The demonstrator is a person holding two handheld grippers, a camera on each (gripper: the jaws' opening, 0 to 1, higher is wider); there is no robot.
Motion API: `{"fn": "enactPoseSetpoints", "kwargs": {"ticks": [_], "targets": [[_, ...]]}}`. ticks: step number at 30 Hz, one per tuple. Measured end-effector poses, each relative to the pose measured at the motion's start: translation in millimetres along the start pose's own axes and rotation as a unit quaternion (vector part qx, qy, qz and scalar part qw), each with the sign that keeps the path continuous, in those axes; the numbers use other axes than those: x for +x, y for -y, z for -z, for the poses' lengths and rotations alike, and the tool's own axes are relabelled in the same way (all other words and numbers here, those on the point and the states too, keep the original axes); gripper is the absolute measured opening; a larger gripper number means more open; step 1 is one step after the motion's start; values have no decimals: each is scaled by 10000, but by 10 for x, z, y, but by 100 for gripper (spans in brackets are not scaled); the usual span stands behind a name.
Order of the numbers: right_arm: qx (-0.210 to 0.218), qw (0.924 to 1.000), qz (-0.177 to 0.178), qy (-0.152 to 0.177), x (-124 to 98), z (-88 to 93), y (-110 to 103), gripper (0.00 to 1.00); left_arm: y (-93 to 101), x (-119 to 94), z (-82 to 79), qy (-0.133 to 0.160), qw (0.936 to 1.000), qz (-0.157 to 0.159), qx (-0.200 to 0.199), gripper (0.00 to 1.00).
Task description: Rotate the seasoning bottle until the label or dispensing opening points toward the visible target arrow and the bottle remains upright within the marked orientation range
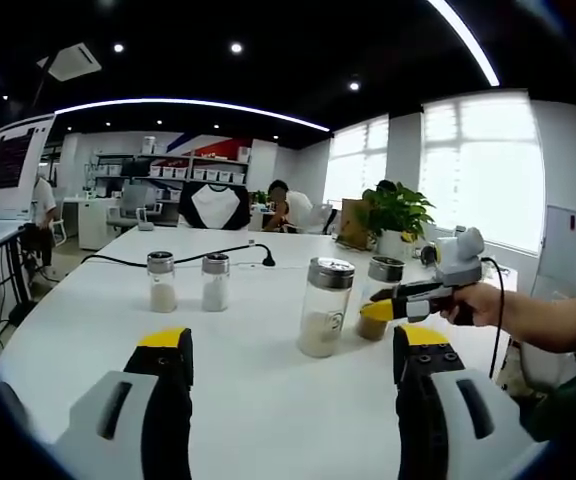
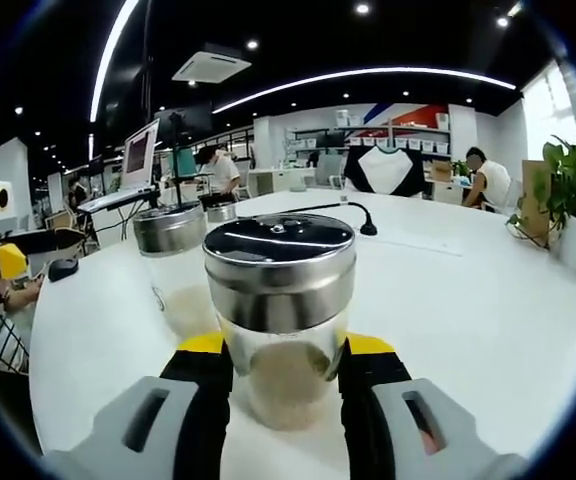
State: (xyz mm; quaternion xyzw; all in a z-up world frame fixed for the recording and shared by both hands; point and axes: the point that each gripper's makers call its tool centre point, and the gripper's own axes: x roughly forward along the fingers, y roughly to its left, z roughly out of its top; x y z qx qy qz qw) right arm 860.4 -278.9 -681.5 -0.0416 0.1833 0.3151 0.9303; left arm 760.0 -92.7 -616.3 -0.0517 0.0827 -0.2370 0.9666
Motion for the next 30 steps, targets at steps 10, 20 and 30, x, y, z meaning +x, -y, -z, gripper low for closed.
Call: {"fn": "enactPoseSetpoints", "kwargs": {"ticks": [10,20,30], "targets": [[-166,9986,-493,-11,-19,5,-12,40,11,8,-12,16,10000,18,-12,87],[-325,9952,-919,-10,-36,8,-42,40,-4,0,-27,33,10000,-3,-13,87],[-440,9910,-1265,-8,-46,12,-76,40,-7,-7,-25,36,10000,-11,-16,87]]}}
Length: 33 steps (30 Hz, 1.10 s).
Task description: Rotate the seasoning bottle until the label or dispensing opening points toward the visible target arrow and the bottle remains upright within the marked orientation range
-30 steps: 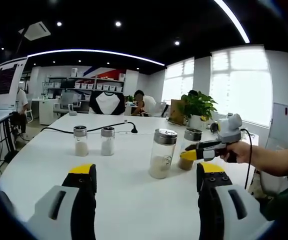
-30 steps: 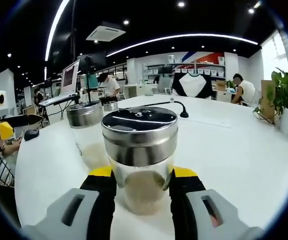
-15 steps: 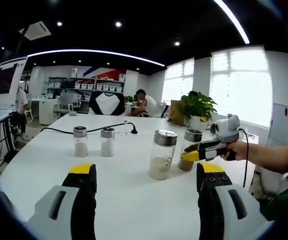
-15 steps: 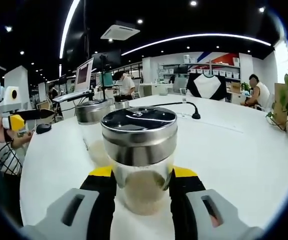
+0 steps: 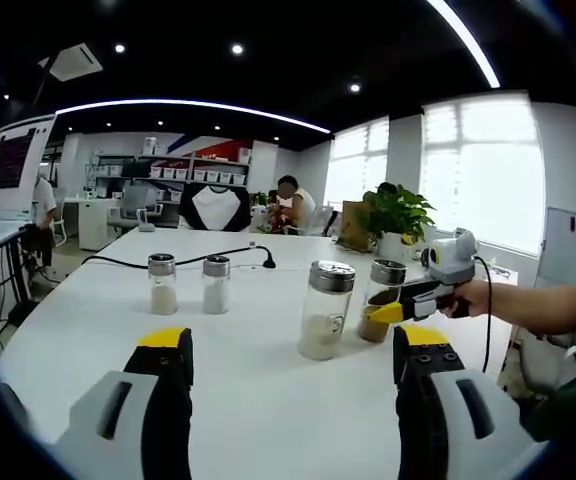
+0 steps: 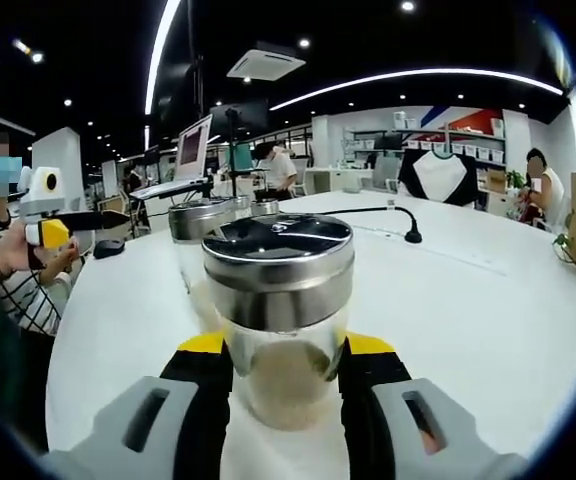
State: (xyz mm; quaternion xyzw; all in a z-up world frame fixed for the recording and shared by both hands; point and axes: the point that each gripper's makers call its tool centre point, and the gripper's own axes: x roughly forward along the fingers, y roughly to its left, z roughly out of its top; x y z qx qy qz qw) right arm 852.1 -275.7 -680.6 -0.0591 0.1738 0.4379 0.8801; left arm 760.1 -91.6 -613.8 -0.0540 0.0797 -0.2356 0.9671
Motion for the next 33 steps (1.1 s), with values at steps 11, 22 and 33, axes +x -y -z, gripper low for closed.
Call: {"fn": "enactPoseSetpoints", "kwargs": {"ticks": [11,22,33], "targets": [[-53,9998,-201,-7,12,-5,-6,41,-16,-5,-7,0,10000,-26,-7,87],[72,9999,-72,10,12,3,3,43,-13,1,7,-29,10000,-24,-11,87],[266,9992,267,140,-24,-92,-6,56,-25,-1,16,-38,10000,-30,-18,87]]}}
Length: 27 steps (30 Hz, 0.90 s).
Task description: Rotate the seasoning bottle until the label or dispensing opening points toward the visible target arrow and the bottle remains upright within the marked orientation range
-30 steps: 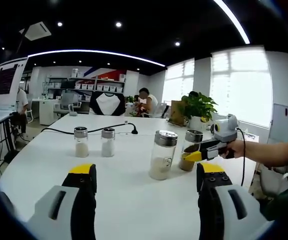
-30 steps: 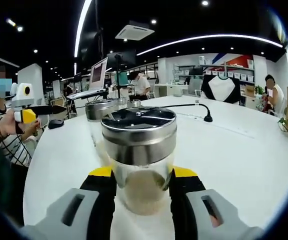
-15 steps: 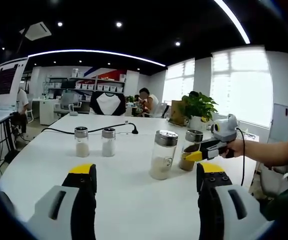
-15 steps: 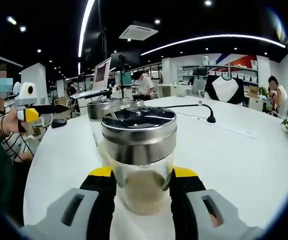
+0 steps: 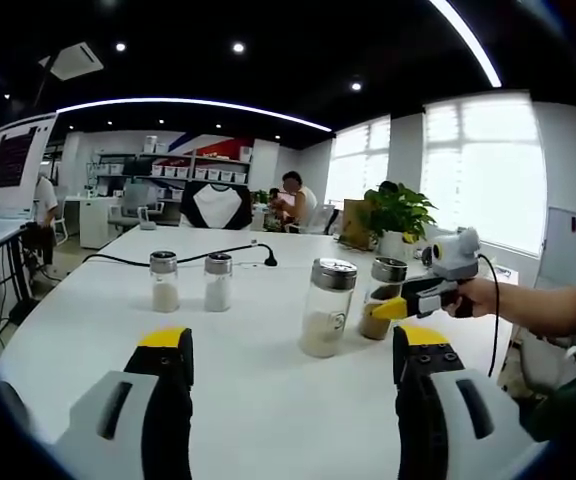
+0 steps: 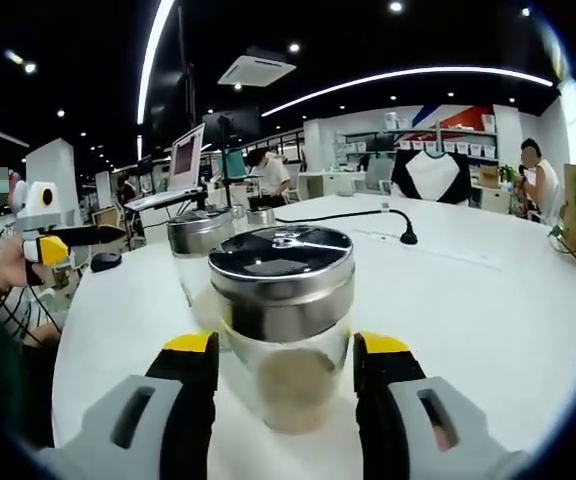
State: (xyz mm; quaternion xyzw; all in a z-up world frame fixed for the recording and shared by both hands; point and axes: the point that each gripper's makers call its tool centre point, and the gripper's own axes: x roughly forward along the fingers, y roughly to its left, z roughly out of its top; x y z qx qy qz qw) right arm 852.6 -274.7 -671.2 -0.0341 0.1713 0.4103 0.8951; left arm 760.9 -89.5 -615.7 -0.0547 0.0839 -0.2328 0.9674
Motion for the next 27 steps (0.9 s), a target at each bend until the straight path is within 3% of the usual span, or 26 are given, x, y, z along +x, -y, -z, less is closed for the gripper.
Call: {"fn": "enactPoseSetpoints", "kwargs": {"ticks": [4,10,17,20,27], "targets": [[-37,9997,253,34,-26,-31,16,57,10,7,7,-1,10000,18,-10,87],[266,9969,706,205,-73,-75,45,59,14,19,15,-6,10000,34,-22,86],[451,9899,1269,453,-90,-127,49,58,10,21,22,-9,10000,45,-39,86],[351,9869,1511,445,-86,-132,58,58,7,19,23,-6,10000,42,-39,86],[564,9786,1909,520,-67,-106,76,55,30,23,-15,49,9999,88,-41,86]]}}
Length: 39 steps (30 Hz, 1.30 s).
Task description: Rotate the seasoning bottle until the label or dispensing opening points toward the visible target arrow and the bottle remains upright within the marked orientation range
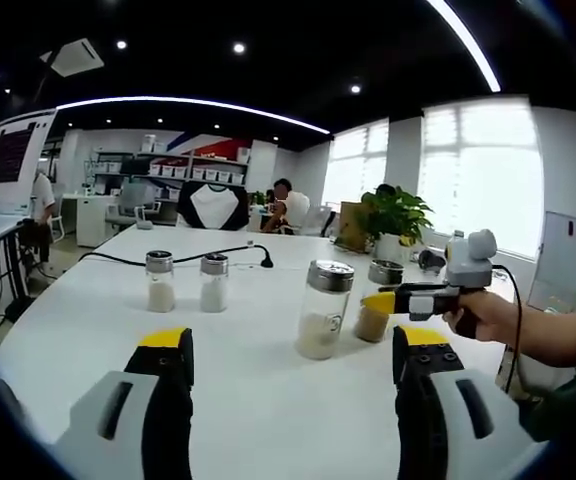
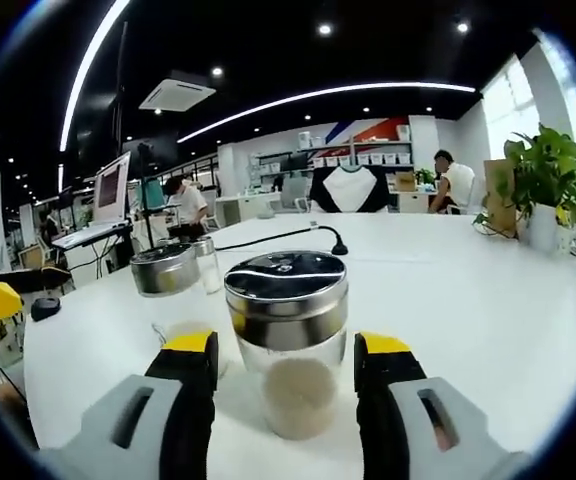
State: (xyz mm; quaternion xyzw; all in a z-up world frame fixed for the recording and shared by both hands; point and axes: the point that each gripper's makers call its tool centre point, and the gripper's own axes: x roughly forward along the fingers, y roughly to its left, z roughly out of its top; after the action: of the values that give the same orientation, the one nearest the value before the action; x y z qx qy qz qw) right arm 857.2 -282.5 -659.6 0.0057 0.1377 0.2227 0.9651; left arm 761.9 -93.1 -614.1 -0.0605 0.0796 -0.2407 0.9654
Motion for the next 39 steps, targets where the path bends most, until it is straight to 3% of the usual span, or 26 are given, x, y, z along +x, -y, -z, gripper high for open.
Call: {"fn": "enactPoseSetpoints", "kwargs": {"ticks": [10,15,39], "targets": [[161,9997,201,31,53,-8,27,50,27,13,18,-21,10000,35,5,86],[147,9993,348,-52,47,30,87,41,2,7,19,-22,10000,1,7,86],[14,9991,401,-110,38,34,91,40,-13,-5,47,-46,10000,-9,-8,86]]}}
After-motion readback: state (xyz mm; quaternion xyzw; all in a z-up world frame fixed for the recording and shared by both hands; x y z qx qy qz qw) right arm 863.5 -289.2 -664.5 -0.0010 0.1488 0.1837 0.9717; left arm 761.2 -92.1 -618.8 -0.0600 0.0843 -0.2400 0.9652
